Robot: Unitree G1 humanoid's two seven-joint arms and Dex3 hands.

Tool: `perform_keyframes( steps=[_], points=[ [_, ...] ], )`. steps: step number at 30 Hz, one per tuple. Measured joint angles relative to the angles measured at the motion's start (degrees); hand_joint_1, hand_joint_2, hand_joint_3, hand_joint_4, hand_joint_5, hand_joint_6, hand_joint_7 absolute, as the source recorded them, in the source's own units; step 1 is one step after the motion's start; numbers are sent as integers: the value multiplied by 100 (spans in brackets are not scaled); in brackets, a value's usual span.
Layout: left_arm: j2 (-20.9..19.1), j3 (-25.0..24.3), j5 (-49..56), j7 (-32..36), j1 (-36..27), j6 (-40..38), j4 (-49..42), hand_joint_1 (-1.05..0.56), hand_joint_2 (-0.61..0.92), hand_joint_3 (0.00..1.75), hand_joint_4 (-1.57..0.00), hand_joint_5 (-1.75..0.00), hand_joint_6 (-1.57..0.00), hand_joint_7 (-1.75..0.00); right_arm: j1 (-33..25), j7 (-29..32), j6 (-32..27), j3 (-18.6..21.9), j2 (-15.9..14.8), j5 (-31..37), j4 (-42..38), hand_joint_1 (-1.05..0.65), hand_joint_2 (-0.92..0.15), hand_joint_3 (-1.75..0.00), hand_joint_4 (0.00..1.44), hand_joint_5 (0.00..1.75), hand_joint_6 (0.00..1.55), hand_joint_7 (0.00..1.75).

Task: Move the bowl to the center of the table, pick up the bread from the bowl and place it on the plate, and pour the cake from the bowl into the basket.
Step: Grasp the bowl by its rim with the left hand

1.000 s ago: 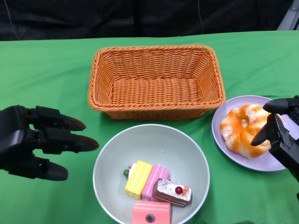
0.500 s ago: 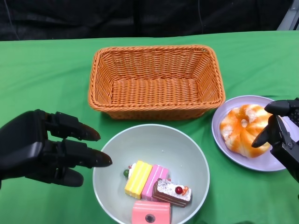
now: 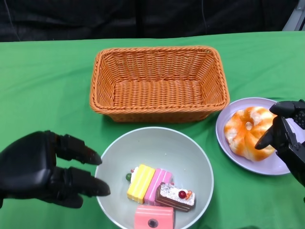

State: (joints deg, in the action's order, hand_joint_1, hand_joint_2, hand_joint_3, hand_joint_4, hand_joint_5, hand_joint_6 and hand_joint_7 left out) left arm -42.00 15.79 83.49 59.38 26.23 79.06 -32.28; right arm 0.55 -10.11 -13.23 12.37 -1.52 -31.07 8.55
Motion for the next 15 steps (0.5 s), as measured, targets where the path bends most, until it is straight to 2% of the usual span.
perform_keyframes(
  steps=[4, 9, 15],
  points=[
    [-273, 893, 249, 844, 226, -612, -1, -46, 77, 0, -103, -8, -103, -2, 7, 1, -76, 41, 0, -52, 5, -19, -79, -70, 69, 165, 70, 125],
    [-371, 1712, 332, 1033, 370, -1258, -27, -43, 75, 0, -106, -6, -103, -1, 4, 3, -201, 104, 0, -113, 15, -19, -83, -68, 67, 166, 68, 124],
    [-425, 2285, 246, 1247, 509, -1649, -68, -43, 77, 1, -108, -4, -104, -1, -27, 1, -245, 107, 1, -208, 123, -19, -87, -62, 66, 166, 65, 128]
  ],
)
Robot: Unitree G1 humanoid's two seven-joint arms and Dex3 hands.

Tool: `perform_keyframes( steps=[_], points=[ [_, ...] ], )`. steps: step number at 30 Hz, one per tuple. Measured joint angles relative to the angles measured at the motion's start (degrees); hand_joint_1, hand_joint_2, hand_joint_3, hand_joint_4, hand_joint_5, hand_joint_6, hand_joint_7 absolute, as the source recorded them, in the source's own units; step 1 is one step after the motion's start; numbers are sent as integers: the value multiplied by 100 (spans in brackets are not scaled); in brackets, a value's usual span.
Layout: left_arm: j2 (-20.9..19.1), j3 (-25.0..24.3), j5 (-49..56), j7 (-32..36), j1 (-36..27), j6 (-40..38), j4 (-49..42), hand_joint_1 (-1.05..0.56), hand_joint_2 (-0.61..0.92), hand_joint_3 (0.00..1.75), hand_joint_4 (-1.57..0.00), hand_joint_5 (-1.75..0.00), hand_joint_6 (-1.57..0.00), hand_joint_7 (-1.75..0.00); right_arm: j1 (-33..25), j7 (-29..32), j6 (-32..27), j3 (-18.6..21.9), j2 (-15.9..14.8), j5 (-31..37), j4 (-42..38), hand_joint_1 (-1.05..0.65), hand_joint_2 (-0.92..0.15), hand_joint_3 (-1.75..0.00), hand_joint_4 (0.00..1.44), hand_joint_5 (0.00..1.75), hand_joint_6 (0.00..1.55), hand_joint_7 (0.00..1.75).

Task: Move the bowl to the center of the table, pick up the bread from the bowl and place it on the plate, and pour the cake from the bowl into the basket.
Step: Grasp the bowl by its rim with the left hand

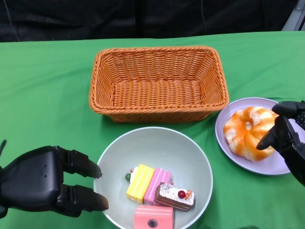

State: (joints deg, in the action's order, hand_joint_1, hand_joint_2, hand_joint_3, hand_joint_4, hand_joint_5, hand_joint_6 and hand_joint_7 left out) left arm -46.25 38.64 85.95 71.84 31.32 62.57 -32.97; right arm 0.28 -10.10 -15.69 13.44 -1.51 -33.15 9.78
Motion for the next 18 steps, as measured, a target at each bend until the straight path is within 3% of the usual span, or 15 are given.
perform_keyframes(
  steps=[12, 18],
  points=[
    [-35, 597, -167, 241, 201, -463, -120, -43, 79, 1, -105, 0, -101, 0, -24, -4, -33, 0, 2, -17, 0, -19, -89, -60, 65, 166, 64, 128],
    [-37, 654, -504, -417, 236, -470, -232, -42, 79, 0, -105, -1, -97, 0, -51, -2, -36, -5, 9, -15, 26, -20, -89, -60, 65, 168, 64, 130]
  ],
)
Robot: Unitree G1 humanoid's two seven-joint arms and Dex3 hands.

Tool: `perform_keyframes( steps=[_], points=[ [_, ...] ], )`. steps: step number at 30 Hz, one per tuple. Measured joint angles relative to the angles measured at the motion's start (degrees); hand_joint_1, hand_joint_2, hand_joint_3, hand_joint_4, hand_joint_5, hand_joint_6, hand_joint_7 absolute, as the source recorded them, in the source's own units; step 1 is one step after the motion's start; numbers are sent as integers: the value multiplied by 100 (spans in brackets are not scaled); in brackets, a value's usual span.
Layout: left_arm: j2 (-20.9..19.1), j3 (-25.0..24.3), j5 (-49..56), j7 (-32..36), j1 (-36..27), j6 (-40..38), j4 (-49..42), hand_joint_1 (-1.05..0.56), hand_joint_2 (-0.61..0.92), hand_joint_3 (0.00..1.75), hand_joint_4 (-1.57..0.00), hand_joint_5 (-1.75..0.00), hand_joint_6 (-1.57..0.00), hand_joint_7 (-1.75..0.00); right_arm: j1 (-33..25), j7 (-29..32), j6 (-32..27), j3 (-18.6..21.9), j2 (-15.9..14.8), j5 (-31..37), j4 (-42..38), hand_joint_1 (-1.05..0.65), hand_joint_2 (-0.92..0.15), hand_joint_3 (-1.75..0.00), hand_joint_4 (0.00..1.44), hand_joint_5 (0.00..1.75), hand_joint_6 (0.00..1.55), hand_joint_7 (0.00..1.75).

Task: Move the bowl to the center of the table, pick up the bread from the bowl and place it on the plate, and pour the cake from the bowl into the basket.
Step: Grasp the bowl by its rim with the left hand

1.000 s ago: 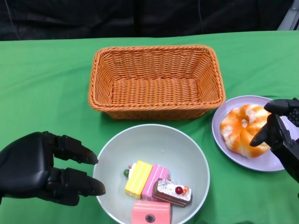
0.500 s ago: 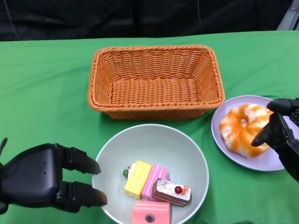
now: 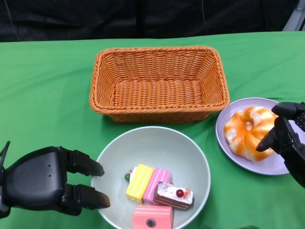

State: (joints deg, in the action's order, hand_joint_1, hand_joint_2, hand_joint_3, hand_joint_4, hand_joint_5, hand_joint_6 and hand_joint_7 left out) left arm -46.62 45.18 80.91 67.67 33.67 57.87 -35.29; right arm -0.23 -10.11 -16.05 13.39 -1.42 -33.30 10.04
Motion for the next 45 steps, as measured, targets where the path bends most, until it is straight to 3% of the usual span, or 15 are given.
perform_keyframes(
  steps=[16, 23, 45],
  points=[
    [355, 393, -75, -385, 168, -292, -235, -44, 83, 1, -102, -1, -95, 0, -11, 23, -29, -7, 11, 11, 14, -20, -89, -59, 64, 168, 63, 130],
    [415, 560, -37, 156, 231, -359, -251, -42, 83, 0, -102, 0, -94, 0, -11, 22, -34, -10, 12, 38, 11, -19, -89, -61, 63, 169, 61, 133],
    [908, 1278, 34, 604, 625, -476, -1036, -41, 85, 0, -104, -1, -97, -1, -42, 120, -103, -15, 33, 44, 53, -19, -89, -62, 62, 169, 58, 138]
  ],
)
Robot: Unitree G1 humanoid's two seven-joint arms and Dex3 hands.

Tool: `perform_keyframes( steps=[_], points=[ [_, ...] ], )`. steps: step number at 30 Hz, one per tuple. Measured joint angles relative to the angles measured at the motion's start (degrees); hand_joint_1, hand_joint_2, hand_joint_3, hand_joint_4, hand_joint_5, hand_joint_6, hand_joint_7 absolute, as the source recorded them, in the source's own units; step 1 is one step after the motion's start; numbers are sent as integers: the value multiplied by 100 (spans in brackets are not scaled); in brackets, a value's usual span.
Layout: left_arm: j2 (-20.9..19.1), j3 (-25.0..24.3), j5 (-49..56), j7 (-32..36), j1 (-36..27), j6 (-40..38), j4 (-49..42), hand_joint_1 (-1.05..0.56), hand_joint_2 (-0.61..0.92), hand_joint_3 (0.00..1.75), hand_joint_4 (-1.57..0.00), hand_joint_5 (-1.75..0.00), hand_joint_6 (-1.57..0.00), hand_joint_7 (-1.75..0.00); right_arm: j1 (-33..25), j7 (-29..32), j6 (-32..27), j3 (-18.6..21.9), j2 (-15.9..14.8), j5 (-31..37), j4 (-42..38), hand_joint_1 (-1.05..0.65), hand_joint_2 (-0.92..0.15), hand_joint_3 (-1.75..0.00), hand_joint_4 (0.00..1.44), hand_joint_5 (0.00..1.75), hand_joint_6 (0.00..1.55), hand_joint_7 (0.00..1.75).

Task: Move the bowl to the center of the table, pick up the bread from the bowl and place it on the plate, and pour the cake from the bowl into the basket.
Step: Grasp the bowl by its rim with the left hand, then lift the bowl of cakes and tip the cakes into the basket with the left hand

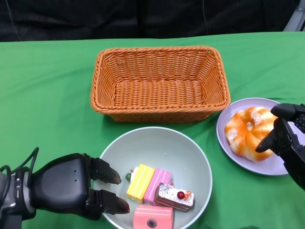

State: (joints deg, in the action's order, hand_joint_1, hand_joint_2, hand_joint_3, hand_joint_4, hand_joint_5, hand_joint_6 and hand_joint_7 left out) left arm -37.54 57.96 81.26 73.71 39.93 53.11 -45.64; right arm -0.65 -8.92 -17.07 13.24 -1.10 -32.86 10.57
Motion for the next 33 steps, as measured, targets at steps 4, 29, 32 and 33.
perform_keyframes(
  steps=[4, 29, 32, 33],
  points=[
    [77, 96, 0, 138, 23, -76, -143, -41, 85, 0, -106, -2, -98, -1, -1, 14, -17, 1, 6, 0, 0, -19, -90, -61, 64, 167, 60, 135],
    [430, 221, -223, 571, 85, -58, -619, -22, 92, 3, -82, -175, -61, -174, -2, 66, -17, -46, 60, 126, 3, -19, -85, -69, 63, 166, 59, 138],
    [363, 215, -249, 627, 85, 24, -548, -25, 92, 3, -81, -175, -60, -173, -2, 69, -21, -45, 76, 125, 3, -18, -85, -69, 63, 165, 60, 136],
    [331, 209, -258, 630, 83, 81, -520, -25, 92, 4, -81, -175, -59, -174, -2, 69, -21, -45, 76, 125, 3, -18, -86, -69, 63, 164, 60, 135]
  ],
)
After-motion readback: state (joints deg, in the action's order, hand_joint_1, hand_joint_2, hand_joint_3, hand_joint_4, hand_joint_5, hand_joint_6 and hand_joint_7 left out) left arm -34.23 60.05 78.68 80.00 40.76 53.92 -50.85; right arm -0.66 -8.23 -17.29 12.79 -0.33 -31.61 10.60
